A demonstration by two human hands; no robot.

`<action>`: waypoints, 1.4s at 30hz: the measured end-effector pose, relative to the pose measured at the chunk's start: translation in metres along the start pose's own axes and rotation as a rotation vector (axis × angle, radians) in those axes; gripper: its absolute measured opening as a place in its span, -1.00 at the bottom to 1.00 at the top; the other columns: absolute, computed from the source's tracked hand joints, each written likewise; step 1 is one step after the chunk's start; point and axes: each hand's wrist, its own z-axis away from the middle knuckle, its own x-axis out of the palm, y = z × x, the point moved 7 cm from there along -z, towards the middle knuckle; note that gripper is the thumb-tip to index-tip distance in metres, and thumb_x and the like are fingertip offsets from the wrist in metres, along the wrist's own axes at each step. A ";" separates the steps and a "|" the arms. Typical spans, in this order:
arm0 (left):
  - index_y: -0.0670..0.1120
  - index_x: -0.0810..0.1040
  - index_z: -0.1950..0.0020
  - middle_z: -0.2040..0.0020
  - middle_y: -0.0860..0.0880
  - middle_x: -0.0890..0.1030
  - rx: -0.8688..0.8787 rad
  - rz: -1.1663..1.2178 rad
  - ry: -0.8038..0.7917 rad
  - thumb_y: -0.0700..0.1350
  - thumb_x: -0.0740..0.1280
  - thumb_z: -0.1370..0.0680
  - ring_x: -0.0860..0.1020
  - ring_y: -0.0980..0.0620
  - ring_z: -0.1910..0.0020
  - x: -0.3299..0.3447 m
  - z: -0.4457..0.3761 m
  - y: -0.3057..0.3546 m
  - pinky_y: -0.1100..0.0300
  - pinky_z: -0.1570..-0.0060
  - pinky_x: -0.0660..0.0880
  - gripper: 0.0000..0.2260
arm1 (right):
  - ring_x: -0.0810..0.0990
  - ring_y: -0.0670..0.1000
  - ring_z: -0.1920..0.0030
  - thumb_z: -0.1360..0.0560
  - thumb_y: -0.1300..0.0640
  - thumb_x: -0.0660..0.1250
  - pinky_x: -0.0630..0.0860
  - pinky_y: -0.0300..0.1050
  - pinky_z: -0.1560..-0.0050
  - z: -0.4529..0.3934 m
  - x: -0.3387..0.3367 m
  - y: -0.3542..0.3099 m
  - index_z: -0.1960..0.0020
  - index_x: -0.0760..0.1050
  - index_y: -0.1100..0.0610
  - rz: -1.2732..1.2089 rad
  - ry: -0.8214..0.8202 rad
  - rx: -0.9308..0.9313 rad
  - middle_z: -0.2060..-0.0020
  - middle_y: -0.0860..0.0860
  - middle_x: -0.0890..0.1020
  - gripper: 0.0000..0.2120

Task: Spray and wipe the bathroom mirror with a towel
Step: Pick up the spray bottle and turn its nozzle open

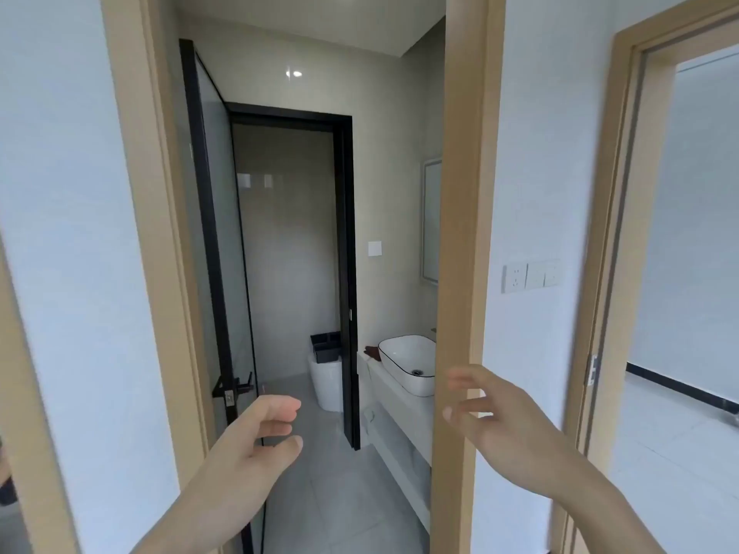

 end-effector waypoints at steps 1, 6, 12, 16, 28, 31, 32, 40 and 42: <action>0.12 0.57 -0.14 -0.17 0.12 0.61 0.004 0.005 0.001 -0.22 0.36 -0.58 0.56 0.31 -0.08 0.006 -0.004 -0.004 0.19 -0.16 0.44 -0.75 | 0.57 -0.22 -0.18 -0.60 0.00 0.34 0.51 -0.20 -0.17 -0.004 -0.003 0.005 -0.36 0.40 -0.18 -0.041 0.015 -0.004 -0.24 -0.29 0.52 -0.65; 0.07 0.60 -0.11 -0.12 0.03 0.64 -0.027 -0.010 -0.030 -0.27 0.38 -0.57 0.59 0.30 -0.02 0.037 -0.032 -0.021 0.21 -0.11 0.44 -0.75 | 0.61 -0.27 -0.07 -0.60 0.03 0.34 0.44 -0.38 0.04 -0.035 -0.002 0.037 -0.31 0.45 -0.15 -0.080 0.001 0.027 -0.19 -0.28 0.56 -0.70; 0.10 0.62 -0.09 -0.02 0.16 0.67 -0.041 0.014 -0.035 -0.29 0.39 -0.55 0.60 0.29 -0.02 0.048 -0.109 -0.049 0.29 -0.05 0.40 -0.71 | 0.60 -0.22 -0.11 -0.59 0.03 0.36 0.48 -0.32 -0.09 -0.108 0.025 0.054 -0.37 0.45 -0.08 -0.072 -0.038 0.053 -0.24 -0.21 0.54 -0.65; 0.12 0.61 -0.11 -0.02 0.23 0.65 -0.043 0.007 -0.073 -0.27 0.39 -0.55 0.61 0.28 -0.05 0.037 -0.179 -0.073 0.34 -0.06 0.39 -0.72 | 0.59 -0.25 -0.11 -0.58 0.02 0.37 0.49 -0.19 -0.26 -0.169 0.053 0.048 -0.37 0.44 -0.08 -0.060 -0.031 0.065 -0.22 -0.23 0.53 -0.63; 0.17 0.55 -0.14 -0.15 0.16 0.60 0.013 -0.032 -0.222 -0.16 0.35 -0.59 0.53 0.37 -0.11 0.021 -0.372 -0.139 0.34 -0.09 0.42 -0.77 | 0.59 -0.23 -0.13 -0.57 0.01 0.38 0.51 -0.19 -0.23 -0.339 0.128 0.047 -0.32 0.45 -0.13 -0.013 -0.006 0.103 -0.21 -0.25 0.56 -0.66; 0.18 0.56 -0.14 -0.15 0.14 0.61 -0.035 -0.002 -0.205 -0.16 0.35 -0.59 0.55 0.33 -0.11 0.026 -0.413 -0.169 0.30 -0.12 0.42 -0.76 | 0.61 -0.22 -0.11 -0.56 0.02 0.40 0.52 -0.14 -0.24 -0.379 0.142 0.067 -0.29 0.47 -0.11 -0.029 -0.001 0.127 -0.20 -0.23 0.58 -0.68; 0.17 0.56 -0.14 -0.15 0.13 0.61 -0.058 0.021 -0.186 -0.17 0.35 -0.59 0.56 0.33 -0.09 0.029 -0.427 -0.181 0.30 -0.11 0.42 -0.76 | 0.61 -0.22 -0.11 -0.56 0.02 0.40 0.53 -0.15 -0.22 -0.393 0.147 0.076 -0.28 0.47 -0.11 -0.036 -0.007 0.135 -0.20 -0.23 0.58 -0.68; 0.10 0.59 -0.12 -0.15 0.02 0.63 -0.251 0.085 -0.137 -0.23 0.37 -0.58 0.60 0.10 -0.12 0.074 -0.548 -0.263 0.04 -0.26 0.49 -0.76 | 0.61 -0.18 -0.11 -0.56 0.07 0.41 0.55 -0.24 -0.03 -0.527 0.172 0.174 -0.31 0.47 -0.07 -0.113 -0.020 0.219 -0.20 -0.18 0.59 -0.66; 0.11 0.59 -0.12 -0.14 0.02 0.64 -0.267 0.100 -0.121 -0.15 0.40 -0.53 0.60 0.09 -0.12 0.082 -0.585 -0.267 0.03 -0.26 0.49 -0.79 | 0.60 -0.17 -0.12 -0.56 0.08 0.41 0.53 -0.30 0.04 -0.570 0.176 0.192 -0.31 0.47 -0.05 -0.124 -0.024 0.235 -0.19 -0.17 0.59 -0.67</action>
